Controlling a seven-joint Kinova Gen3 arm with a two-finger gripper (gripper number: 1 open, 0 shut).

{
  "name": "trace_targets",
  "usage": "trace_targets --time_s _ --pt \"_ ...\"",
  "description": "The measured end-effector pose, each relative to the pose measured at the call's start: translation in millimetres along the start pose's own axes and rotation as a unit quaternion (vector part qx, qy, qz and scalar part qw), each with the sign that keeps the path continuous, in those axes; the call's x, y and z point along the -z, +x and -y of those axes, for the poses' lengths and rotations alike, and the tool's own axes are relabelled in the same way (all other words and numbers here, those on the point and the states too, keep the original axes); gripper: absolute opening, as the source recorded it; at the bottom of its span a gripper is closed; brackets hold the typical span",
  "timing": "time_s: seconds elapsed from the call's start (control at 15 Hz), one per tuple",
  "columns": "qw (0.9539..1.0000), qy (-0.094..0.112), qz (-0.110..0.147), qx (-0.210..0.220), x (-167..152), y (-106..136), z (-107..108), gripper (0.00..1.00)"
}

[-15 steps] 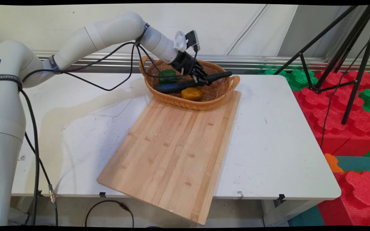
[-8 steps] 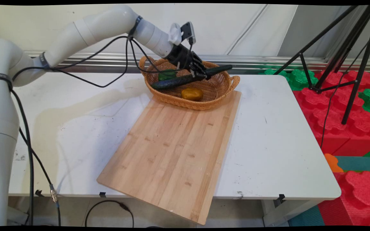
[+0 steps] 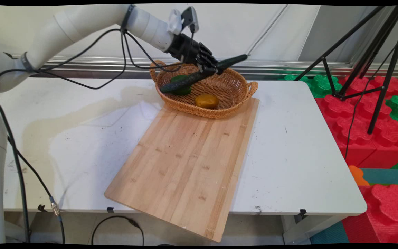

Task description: Place the picked object on the cutting board

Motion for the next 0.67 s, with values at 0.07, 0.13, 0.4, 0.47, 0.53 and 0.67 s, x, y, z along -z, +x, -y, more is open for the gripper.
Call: trace_targets --time_s 0.07,0.13,0.4,0.47,0.53,0.67 --pt "1.0000 0.000 -0.005 0.000 8 1 -1 0.00" --pt "0.9999 0.000 -0.011 0.001 20 2 -3 0.00" --pt "0.9996 -0.002 -0.027 0.003 49 5 -9 0.00" --pt "0.9995 -0.003 -0.031 0.004 56 6 -11 0.00" --pt "0.9993 -0.004 -0.037 0.006 67 6 -15 0.00" --pt "0.9989 -0.007 -0.045 0.007 82 7 -20 0.00"
